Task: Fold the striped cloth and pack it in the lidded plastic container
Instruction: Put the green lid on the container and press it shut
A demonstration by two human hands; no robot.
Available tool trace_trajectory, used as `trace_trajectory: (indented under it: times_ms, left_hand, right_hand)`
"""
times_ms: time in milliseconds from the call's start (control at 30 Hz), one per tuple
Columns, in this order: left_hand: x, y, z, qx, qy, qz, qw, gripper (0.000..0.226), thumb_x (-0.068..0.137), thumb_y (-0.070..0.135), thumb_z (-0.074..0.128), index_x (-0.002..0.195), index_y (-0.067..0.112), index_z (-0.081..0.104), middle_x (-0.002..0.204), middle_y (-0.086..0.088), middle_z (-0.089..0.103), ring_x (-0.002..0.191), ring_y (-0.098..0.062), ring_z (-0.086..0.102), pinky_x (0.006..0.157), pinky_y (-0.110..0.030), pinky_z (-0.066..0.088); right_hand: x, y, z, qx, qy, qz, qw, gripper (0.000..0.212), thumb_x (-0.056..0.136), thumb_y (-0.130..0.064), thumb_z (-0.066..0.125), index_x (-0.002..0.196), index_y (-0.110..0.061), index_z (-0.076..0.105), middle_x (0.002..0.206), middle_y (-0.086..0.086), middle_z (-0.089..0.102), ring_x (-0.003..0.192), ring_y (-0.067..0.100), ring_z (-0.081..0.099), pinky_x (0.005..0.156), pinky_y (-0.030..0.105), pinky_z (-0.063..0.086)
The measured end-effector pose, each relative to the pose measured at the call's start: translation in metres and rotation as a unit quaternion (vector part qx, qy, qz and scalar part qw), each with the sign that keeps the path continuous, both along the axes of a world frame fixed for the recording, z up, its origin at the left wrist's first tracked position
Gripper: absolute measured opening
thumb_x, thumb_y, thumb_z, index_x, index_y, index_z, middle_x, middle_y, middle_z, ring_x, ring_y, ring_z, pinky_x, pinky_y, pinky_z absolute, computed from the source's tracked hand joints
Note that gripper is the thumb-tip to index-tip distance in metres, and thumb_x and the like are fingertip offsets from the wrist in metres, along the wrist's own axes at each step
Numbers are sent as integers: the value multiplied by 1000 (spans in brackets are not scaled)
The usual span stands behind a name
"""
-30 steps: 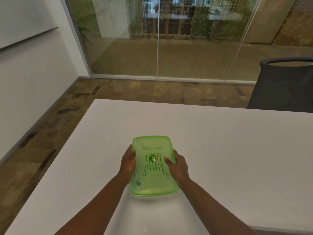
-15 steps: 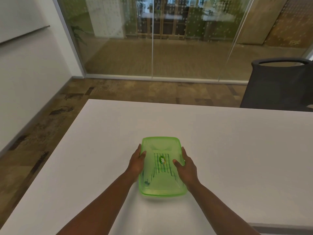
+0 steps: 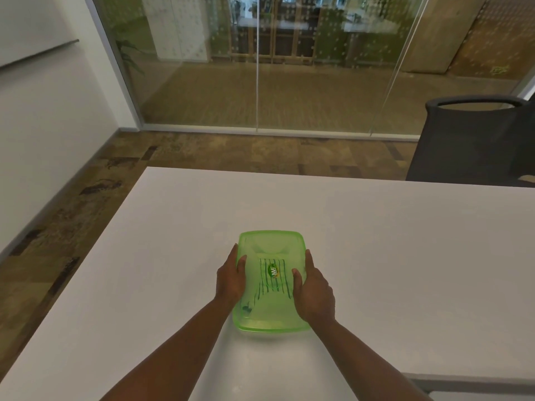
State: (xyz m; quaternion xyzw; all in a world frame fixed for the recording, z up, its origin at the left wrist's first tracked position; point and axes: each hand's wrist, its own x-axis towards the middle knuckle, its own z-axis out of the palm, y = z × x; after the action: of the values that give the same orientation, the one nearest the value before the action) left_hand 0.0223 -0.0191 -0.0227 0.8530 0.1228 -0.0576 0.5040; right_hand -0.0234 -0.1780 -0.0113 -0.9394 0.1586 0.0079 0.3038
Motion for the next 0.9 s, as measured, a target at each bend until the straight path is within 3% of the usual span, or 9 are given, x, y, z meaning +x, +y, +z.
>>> trace_trajectory:
  times_ms: [167, 267, 367, 433, 567, 767, 900]
  left_hand:
    - [5, 6, 4, 90, 10, -27, 996, 49, 97, 34, 39, 141, 12, 39, 136, -17, 54, 124, -30, 52, 103, -40, 44]
    - [9, 21, 18, -18, 140, -16, 990, 48, 89, 50, 50, 116, 11, 56, 108, -13, 62, 92, -30, 62, 70, -37, 57]
    - [6, 37, 29, -28, 288, -141, 947, 51, 78, 59, 58, 93, 11, 60, 83, -7, 65, 65, -20, 64, 51, -26, 55]
    - [1, 42, 29, -21, 312, -208, 927, 44, 75, 53, 66, 93, 13, 65, 76, -4, 67, 54, -13, 66, 50, -23, 56]
    - [-2, 41, 23, -64, 261, -217, 939, 28, 76, 35, 73, 91, 14, 65, 79, -8, 70, 50, -13, 64, 53, -25, 60]
    - [-10, 36, 18, -57, 189, -177, 964, 51, 74, 29, 77, 109, -2, 57, 94, -22, 68, 62, -27, 63, 48, -26, 58]
    - [-5, 44, 28, -45, 259, -245, 933, 49, 72, 25, 79, 113, 10, 55, 92, -9, 69, 61, -16, 66, 56, -24, 60]
  right_hand:
    - [2, 2, 2, -19, 21, -36, 999, 56, 96, -44, 31, 145, -20, 20, 128, 11, 48, 107, 33, 58, 84, 38, 48]
    - [5, 1, 3, 0, 35, -55, 998, 56, 96, -44, 32, 144, -15, 22, 133, 13, 46, 110, 37, 57, 87, 40, 47]
    - [9, -1, 3, 8, 31, -74, 997, 53, 97, -44, 33, 141, -14, 29, 132, 13, 47, 110, 38, 57, 87, 40, 47]
    - [10, -1, 2, 14, 34, -75, 996, 51, 97, -43, 33, 139, -15, 31, 130, 13, 48, 109, 39, 57, 87, 41, 47]
    - [10, 0, 0, 24, 31, -73, 997, 49, 97, -43, 33, 136, -15, 35, 126, 14, 49, 107, 39, 57, 86, 42, 47]
    - [11, 1, -3, 36, 23, -79, 996, 47, 96, -42, 35, 134, -12, 37, 124, 15, 50, 107, 39, 57, 86, 42, 47]
    - [11, 0, -5, 34, 15, -78, 996, 47, 96, -41, 35, 133, -11, 38, 124, 15, 51, 108, 39, 57, 87, 42, 46]
